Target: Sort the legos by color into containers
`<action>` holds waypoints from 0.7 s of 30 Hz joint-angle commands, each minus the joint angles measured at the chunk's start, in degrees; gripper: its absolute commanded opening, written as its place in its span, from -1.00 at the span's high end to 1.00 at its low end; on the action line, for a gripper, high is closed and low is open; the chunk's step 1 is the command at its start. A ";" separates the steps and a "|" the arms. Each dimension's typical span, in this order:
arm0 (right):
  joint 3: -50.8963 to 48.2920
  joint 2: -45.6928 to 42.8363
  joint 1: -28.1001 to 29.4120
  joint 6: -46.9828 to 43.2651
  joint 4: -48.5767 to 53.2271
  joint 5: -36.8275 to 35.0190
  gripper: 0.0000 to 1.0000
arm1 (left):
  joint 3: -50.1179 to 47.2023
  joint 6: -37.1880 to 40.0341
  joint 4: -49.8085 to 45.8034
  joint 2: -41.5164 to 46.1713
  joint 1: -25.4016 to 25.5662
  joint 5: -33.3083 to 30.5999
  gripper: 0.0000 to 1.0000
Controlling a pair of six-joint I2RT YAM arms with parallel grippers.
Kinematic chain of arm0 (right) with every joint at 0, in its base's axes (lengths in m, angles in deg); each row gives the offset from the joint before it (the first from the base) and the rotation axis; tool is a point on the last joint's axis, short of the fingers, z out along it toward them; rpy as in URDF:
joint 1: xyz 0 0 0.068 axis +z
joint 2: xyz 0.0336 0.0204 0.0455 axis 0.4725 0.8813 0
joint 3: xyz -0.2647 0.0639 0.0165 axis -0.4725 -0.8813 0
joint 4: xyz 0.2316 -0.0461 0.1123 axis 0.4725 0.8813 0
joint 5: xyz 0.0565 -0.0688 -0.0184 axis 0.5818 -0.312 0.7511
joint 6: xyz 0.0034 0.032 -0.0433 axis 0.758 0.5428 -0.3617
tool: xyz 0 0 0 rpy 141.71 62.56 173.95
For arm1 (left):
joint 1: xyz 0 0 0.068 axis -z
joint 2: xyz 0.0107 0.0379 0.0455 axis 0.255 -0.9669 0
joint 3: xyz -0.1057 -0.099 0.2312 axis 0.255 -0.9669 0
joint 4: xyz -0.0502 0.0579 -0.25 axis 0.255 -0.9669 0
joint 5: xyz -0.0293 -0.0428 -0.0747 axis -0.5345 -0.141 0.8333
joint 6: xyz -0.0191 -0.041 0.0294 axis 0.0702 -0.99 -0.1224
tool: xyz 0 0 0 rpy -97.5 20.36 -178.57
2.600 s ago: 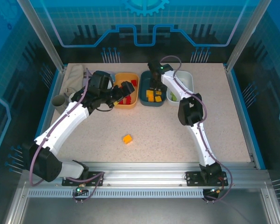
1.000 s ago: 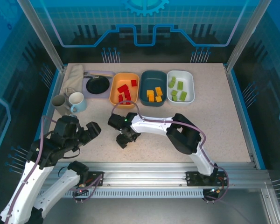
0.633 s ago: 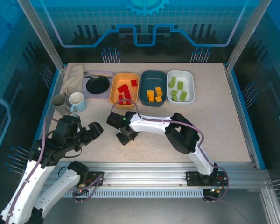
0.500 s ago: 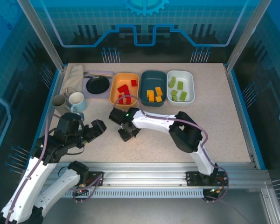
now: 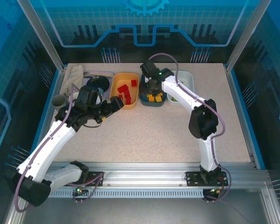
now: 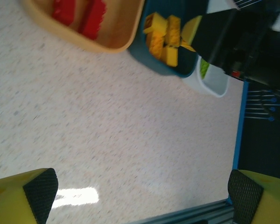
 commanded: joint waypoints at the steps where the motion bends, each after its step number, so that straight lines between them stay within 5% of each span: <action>1: 7.36 7.56 -2.84 2.25 1.82 2.76 0.36 | 4.55 1.96 5.22 -4.92 -0.60 1.68 -0.95; 16: 31.74 29.86 -8.49 3.46 6.42 1.82 0.33 | 11.85 3.24 10.48 -17.62 -1.57 1.60 -0.95; 21: 32.35 30.45 -8.72 2.72 5.97 3.38 0.07 | 12.31 3.23 10.54 -18.42 -1.56 1.29 -0.95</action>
